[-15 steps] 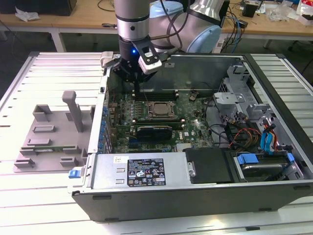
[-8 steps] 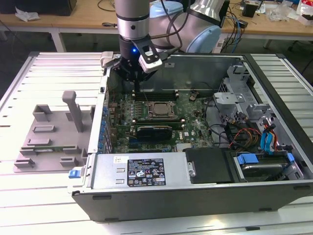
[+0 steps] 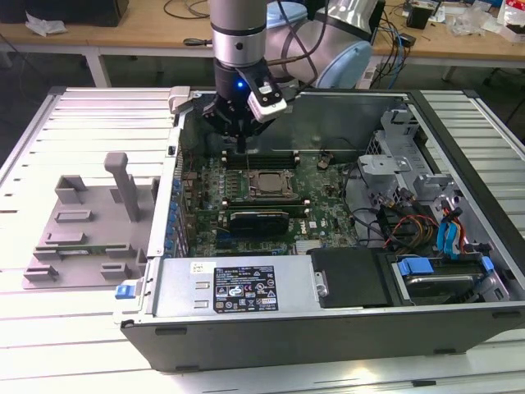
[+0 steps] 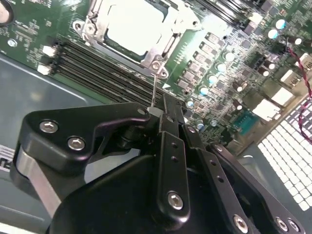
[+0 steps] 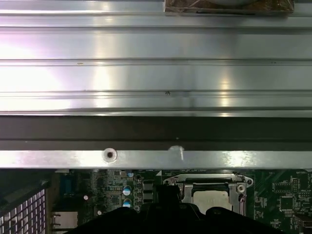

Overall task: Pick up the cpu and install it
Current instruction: 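Install the first cpu locking lever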

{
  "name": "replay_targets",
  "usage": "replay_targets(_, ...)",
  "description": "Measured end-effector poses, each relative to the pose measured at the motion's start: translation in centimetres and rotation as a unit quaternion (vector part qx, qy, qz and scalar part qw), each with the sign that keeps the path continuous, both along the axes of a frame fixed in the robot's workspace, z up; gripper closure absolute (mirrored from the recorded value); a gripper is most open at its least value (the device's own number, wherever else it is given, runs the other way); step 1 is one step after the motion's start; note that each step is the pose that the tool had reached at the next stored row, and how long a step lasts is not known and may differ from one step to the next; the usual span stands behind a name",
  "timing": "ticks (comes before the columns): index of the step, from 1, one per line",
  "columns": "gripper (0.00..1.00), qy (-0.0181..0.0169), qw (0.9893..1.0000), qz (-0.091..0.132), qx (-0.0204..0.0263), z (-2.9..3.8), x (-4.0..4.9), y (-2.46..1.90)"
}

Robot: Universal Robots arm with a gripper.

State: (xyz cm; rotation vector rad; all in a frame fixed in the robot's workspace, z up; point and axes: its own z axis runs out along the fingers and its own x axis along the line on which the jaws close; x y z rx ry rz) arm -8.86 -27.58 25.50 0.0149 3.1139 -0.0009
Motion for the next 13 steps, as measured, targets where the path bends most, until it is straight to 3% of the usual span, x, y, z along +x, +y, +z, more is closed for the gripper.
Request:
replay_targets(3,0.89,0.0,1.0,0.0,0.0,0.0,0.96,0.0)
replay_targets(13,0.89,0.0,1.0,0.0,0.0001,-0.1,2.77,0.0)
